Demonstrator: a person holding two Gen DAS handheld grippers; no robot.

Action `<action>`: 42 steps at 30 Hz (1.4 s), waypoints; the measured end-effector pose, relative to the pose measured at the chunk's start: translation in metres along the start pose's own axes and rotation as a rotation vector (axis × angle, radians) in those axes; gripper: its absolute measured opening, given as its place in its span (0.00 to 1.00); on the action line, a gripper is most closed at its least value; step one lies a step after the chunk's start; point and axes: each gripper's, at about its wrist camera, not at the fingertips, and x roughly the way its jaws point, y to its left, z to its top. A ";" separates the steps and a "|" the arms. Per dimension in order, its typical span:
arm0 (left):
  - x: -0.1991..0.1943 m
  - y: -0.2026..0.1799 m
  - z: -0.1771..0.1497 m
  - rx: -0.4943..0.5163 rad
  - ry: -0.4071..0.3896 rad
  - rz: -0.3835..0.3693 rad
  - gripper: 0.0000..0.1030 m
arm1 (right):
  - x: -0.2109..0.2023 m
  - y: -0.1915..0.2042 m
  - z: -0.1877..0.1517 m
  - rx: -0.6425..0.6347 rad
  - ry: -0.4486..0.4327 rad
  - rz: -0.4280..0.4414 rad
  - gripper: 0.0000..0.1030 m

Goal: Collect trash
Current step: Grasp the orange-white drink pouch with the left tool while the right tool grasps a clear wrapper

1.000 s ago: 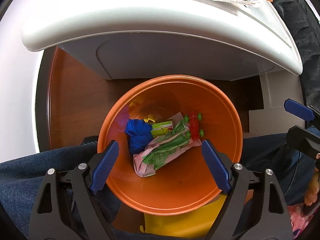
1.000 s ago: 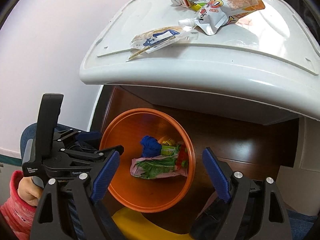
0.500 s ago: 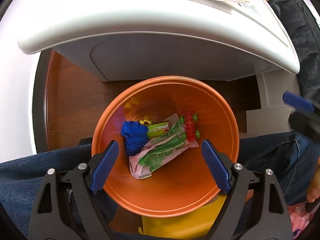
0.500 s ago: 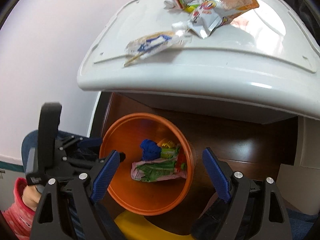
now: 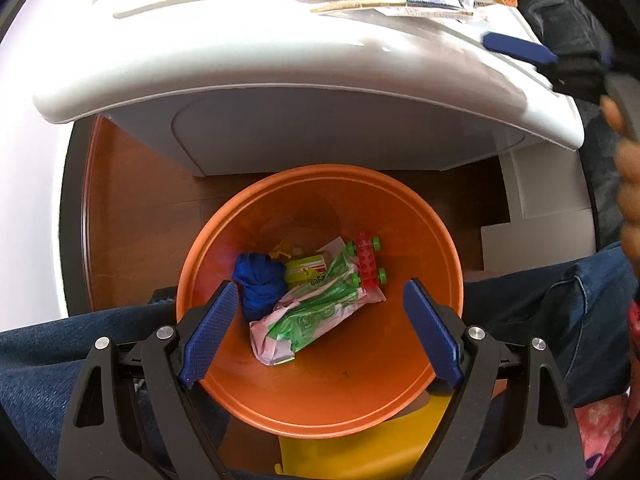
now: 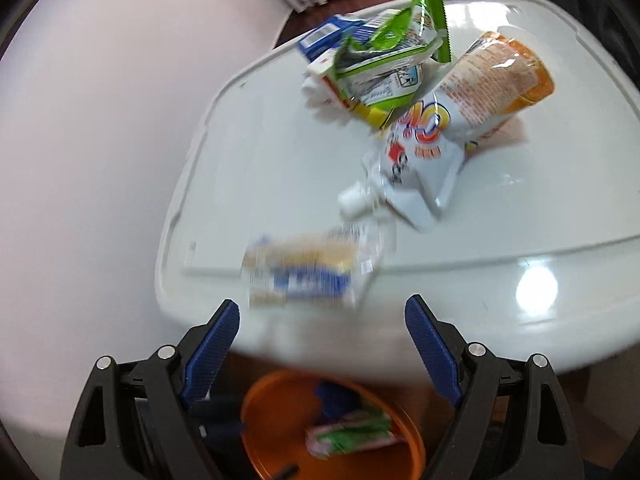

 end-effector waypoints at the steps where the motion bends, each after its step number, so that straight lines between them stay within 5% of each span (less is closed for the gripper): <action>1: -0.001 0.000 0.000 -0.002 -0.004 0.000 0.80 | 0.003 0.000 0.003 0.009 -0.003 0.002 0.69; 2: -0.002 0.001 0.000 -0.002 -0.007 0.001 0.80 | 0.009 0.001 0.007 0.028 0.003 0.012 0.61; 4: -0.003 0.001 0.000 -0.004 -0.010 0.002 0.80 | 0.017 0.001 0.011 0.056 0.027 0.038 0.29; 7: -0.006 0.000 0.001 -0.013 -0.022 -0.001 0.80 | 0.017 0.003 0.010 0.069 0.029 0.056 0.17; 19: -0.037 -0.016 0.021 0.027 -0.118 0.013 0.80 | -0.141 0.003 0.000 -0.101 -0.234 0.122 0.14; 28: -0.070 -0.061 0.092 0.143 -0.256 -0.005 0.80 | -0.254 -0.019 -0.041 -0.234 -0.475 -0.106 0.14; 31: -0.073 -0.083 0.129 0.220 -0.305 -0.017 0.80 | -0.269 -0.034 -0.050 -0.209 -0.510 -0.114 0.14; 38: -0.036 -0.146 0.199 0.483 -0.252 0.034 0.80 | -0.278 -0.065 -0.057 -0.138 -0.499 -0.096 0.14; 42: -0.003 -0.170 0.225 0.514 -0.173 0.063 0.80 | -0.283 -0.069 -0.058 -0.125 -0.503 -0.091 0.14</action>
